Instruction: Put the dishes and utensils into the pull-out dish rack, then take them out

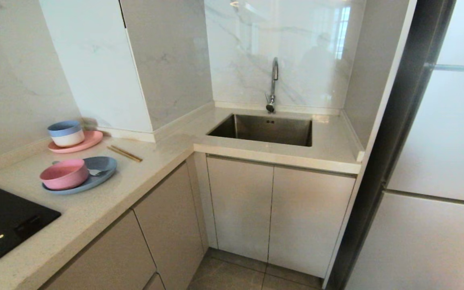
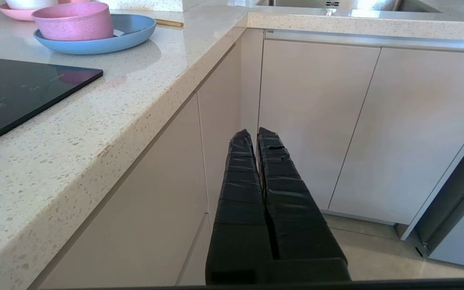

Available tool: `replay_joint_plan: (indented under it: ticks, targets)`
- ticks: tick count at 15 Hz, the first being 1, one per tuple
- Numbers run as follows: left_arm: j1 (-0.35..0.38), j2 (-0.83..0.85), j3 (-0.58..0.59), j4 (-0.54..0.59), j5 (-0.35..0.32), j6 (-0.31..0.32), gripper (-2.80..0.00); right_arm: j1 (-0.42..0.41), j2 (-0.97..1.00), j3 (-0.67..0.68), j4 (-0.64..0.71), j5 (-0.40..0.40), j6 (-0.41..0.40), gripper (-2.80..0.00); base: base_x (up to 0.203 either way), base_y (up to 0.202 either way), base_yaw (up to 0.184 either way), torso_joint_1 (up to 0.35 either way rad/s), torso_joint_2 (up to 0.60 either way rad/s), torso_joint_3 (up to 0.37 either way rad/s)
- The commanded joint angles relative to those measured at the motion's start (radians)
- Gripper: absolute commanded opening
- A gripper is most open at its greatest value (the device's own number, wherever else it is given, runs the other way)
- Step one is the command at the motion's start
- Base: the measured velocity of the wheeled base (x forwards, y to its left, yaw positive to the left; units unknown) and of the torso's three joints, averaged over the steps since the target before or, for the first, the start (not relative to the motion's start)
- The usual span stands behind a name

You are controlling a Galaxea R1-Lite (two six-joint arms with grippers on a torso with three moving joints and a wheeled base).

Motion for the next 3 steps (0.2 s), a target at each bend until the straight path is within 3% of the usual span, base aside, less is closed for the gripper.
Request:
replay_joint_plan:
  ticks: [1,3]
  targets:
    - [0.0,0.0,0.0,0.0,0.0,0.0,-2.8,0.0,0.001,0.0,0.0,0.0,0.0,-2.8,0.0,0.0,0.0,0.0,0.0,0.0]
    - [0.0,0.0,0.0,0.0,0.0,0.0,-2.8,0.0,0.002,0.0,0.0,0.0,0.0,-2.8,0.0,0.0,0.0,0.0,0.0,0.0]
